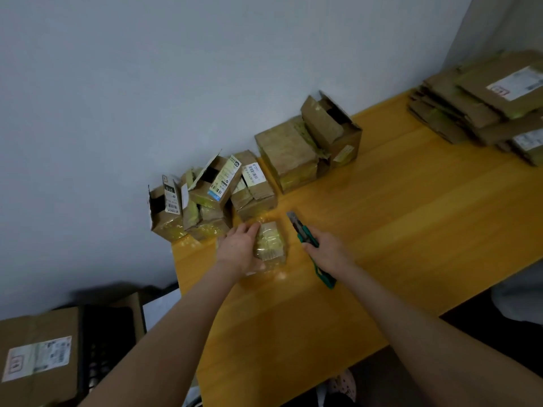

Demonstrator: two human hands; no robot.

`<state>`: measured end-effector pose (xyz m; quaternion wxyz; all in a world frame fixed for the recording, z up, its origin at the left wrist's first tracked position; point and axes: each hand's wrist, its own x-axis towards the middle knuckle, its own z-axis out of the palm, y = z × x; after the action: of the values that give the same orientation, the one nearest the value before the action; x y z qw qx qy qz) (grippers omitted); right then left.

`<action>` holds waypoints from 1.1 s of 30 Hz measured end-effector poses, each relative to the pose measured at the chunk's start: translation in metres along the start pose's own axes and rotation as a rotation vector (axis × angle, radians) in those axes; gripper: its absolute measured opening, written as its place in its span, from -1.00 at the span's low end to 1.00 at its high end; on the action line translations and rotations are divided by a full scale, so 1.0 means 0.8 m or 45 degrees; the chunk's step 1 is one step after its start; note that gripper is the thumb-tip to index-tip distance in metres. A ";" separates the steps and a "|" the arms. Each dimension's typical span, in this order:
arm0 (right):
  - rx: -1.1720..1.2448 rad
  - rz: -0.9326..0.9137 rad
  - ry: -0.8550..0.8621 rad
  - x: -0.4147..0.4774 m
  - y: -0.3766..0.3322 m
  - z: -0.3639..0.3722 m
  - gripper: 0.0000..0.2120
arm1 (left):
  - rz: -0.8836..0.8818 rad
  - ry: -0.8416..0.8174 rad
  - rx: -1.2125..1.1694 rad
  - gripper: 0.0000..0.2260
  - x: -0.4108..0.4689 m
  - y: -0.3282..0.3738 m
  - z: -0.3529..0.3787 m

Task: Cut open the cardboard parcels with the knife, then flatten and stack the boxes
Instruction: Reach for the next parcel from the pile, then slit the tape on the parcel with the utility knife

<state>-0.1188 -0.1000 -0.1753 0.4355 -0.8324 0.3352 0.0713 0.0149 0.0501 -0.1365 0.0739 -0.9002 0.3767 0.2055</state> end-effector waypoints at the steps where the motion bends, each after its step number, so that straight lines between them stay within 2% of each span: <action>1: -0.003 -0.029 0.005 -0.003 -0.003 -0.004 -0.60 | -0.008 -0.003 -0.008 -0.08 -0.001 0.001 0.000; 6: -0.147 -0.075 -0.103 -0.019 -0.006 -0.013 -0.56 | -0.020 0.005 -0.016 -0.07 -0.002 0.004 0.000; 26: -0.162 -0.143 -0.294 -0.031 -0.002 -0.026 -0.47 | -0.054 0.061 -0.046 -0.10 0.004 0.003 0.019; 33: -0.123 -0.131 -0.351 -0.041 0.002 -0.032 -0.64 | -0.049 0.052 -0.013 -0.12 0.002 0.006 0.014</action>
<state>-0.1495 -0.1045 -0.1473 0.4401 -0.8508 0.2252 0.1783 0.0091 0.0490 -0.1474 0.0654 -0.9117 0.3597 0.1875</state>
